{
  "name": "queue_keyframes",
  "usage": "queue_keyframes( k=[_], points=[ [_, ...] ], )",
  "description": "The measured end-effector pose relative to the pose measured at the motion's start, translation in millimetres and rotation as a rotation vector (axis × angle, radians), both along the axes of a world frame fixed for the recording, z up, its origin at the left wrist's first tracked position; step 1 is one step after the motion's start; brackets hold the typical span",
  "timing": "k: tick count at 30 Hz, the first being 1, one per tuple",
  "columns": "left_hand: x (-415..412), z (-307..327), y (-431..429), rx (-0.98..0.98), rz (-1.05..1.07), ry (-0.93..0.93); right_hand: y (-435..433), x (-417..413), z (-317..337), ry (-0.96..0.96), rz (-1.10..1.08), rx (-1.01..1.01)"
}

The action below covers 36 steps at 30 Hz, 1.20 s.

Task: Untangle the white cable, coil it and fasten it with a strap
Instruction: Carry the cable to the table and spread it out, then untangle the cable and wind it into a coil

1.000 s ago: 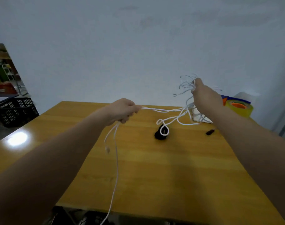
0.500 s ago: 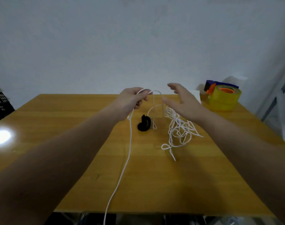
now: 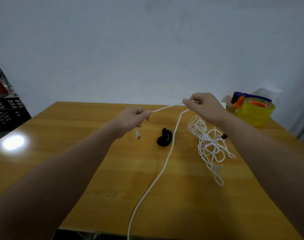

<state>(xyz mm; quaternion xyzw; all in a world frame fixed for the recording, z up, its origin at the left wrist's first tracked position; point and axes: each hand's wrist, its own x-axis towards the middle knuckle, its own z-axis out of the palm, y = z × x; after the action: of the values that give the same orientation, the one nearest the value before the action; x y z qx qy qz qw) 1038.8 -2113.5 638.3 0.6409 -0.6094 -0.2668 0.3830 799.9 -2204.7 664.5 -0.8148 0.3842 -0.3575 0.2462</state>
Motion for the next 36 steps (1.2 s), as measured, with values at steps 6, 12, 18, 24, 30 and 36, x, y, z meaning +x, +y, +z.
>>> queue_keyframes(
  k=[6, 12, 18, 24, 30, 36],
  points=[
    [22.9, 3.7, 6.0, -0.004, 0.045, 0.421, -19.5, -23.6, 1.4, 0.321, -0.097, -0.080],
    [-22.5, 21.0, 15.1, 0.041, -0.291, 1.020, -3.7, 2.4, -13.7, 0.446, 0.019, -0.032],
    [-40.0, 27.8, -3.2, -0.170, -0.272, 0.986, 15.5, 25.8, -29.4, 0.746, 0.138, -0.214],
    [25.3, 19.4, -4.0, -0.275, 0.215, 0.556, 14.8, -14.7, -58.7, 0.556, 0.157, -0.093],
    [-14.0, -6.4, -13.5, -0.111, 0.036, 0.635, 23.9, 12.0, -42.8, 0.346, 0.219, -0.295],
    [-39.2, -15.6, -9.1, 0.008, -0.067, 0.498, 21.7, 27.9, -38.4, 0.216, 0.161, -0.299]
  ],
)
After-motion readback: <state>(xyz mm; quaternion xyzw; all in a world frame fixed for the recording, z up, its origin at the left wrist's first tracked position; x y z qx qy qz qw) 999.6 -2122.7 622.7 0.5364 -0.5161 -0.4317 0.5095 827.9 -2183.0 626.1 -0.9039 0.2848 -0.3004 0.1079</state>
